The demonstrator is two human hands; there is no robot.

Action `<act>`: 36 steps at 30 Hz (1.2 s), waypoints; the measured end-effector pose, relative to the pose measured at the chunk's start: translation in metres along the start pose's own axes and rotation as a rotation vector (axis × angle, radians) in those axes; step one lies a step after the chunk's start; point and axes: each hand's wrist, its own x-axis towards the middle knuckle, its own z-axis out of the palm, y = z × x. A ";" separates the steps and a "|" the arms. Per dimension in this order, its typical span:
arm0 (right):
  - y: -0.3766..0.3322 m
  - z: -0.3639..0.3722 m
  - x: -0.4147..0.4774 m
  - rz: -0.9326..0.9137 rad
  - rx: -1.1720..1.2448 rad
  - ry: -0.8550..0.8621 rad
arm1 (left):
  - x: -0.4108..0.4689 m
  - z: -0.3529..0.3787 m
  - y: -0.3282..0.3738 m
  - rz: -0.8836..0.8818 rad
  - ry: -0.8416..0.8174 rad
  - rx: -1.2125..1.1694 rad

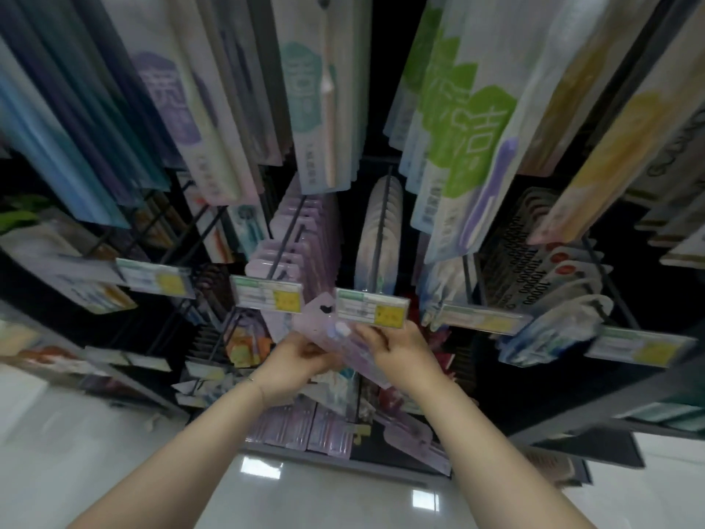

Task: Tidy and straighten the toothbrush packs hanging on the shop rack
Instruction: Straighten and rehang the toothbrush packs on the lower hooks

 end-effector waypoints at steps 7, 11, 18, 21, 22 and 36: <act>-0.037 0.034 0.011 -0.079 -0.075 -0.010 | -0.025 -0.043 -0.006 -0.026 0.100 -0.114; -0.051 0.042 0.019 -0.146 0.001 0.085 | -0.029 -0.054 0.002 0.012 0.155 -0.163; -0.050 0.048 0.019 -0.106 0.152 0.211 | -0.019 -0.065 0.016 0.046 0.127 -0.121; -0.049 0.053 0.020 -0.107 0.192 0.242 | -0.018 -0.068 0.018 0.038 0.134 -0.056; -0.048 0.055 0.021 -0.105 0.205 0.247 | -0.018 -0.069 0.019 0.040 0.144 -0.023; -0.021 0.060 0.018 0.194 0.401 0.242 | -0.008 -0.075 0.012 -0.158 0.274 0.447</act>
